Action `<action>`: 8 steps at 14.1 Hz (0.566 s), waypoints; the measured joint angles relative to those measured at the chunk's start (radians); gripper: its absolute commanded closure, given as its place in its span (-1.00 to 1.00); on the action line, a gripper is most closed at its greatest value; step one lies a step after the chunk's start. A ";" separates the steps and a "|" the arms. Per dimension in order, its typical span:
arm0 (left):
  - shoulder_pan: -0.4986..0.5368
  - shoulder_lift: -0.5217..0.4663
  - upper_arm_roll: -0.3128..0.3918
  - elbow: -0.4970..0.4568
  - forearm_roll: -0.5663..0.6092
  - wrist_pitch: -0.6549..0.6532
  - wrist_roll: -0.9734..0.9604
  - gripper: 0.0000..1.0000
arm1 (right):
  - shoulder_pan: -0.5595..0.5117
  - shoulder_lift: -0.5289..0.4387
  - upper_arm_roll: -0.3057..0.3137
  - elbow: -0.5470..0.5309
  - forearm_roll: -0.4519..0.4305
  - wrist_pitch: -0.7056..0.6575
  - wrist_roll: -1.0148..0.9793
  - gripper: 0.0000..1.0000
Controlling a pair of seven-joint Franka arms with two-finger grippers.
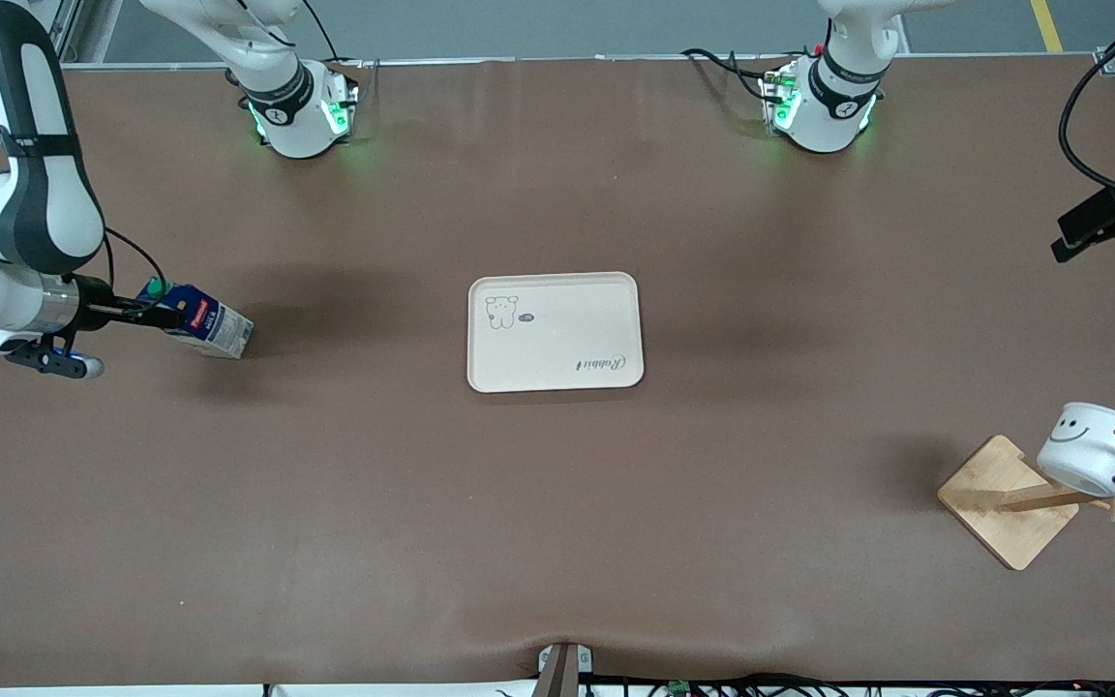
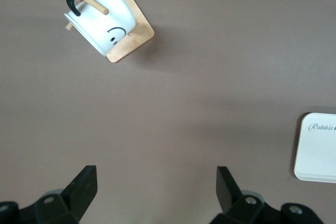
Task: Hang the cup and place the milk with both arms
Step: 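Lower the milk carton onto the table and open the right gripper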
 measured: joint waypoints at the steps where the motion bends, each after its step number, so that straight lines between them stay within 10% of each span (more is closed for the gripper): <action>1: -0.018 -0.015 0.022 -0.014 -0.020 0.000 0.000 -1.00 | 0.000 -0.001 0.002 0.021 0.000 -0.034 0.000 -1.00; 8: -0.021 -0.052 0.054 -0.050 -0.044 0.000 0.000 -1.00 | 0.026 0.015 0.020 0.430 -0.033 -0.402 -0.001 -1.00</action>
